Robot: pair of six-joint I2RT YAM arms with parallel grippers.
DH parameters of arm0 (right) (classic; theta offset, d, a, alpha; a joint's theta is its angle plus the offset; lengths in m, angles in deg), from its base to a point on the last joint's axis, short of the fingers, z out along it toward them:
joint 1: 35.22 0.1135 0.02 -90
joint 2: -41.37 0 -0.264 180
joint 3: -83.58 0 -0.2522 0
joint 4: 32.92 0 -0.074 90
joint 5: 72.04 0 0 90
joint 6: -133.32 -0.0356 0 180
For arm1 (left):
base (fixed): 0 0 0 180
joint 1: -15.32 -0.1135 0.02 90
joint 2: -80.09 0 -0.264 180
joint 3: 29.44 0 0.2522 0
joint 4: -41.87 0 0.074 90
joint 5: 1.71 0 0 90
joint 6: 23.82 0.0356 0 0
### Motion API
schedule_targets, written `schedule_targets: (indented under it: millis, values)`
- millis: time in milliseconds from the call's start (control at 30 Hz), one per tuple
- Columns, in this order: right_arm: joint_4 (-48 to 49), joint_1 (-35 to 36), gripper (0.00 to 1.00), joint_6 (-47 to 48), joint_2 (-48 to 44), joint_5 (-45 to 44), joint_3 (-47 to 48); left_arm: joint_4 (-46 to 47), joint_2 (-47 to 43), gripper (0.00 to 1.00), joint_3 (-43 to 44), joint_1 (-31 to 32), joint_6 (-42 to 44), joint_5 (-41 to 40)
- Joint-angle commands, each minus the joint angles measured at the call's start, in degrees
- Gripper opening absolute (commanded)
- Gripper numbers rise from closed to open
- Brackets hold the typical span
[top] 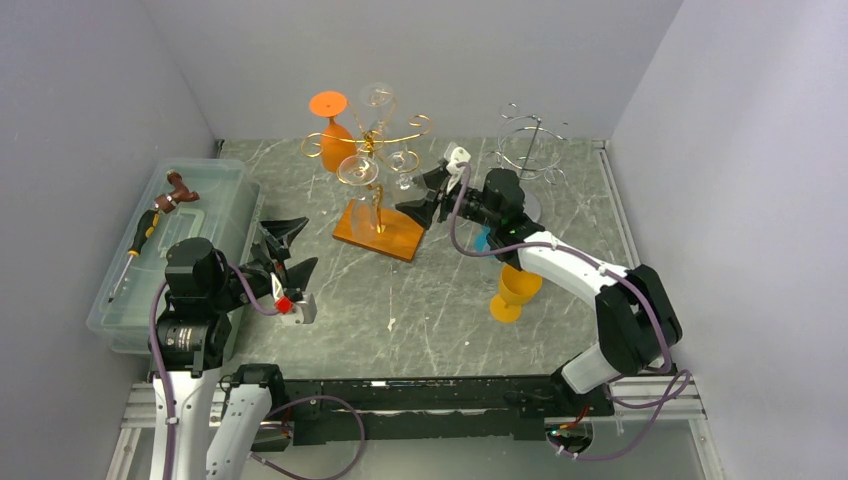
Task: Place the wine glass upside down on the wine glass rack
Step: Turn the wine glass upside down at the wine rack.
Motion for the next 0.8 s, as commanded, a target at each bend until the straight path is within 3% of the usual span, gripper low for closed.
schedule_targets:
  millis: [0, 400, 633, 767]
  values:
    - [9.2, -0.3, 0.25, -0.8, -3.5, -0.8, -1.4, 0.4, 0.1, 0.85, 0.4, 0.0, 1.4, 0.7]
    - [14.5, -0.6, 0.25, -5.9, -4.0, -3.3, -4.8, 0.6, -0.2, 0.85, 0.1, 0.0, 1.2, 0.4]
    - [15.2, -0.6, 0.40, -7.5, -2.3, -5.6, -6.1, 0.4, -0.3, 0.85, 0.1, 0.0, 1.3, 0.3]
    - [15.8, -0.6, 0.54, -8.6, -0.9, -6.2, -6.3, 0.5, -0.4, 0.85, -0.1, 0.0, 1.4, 0.2]
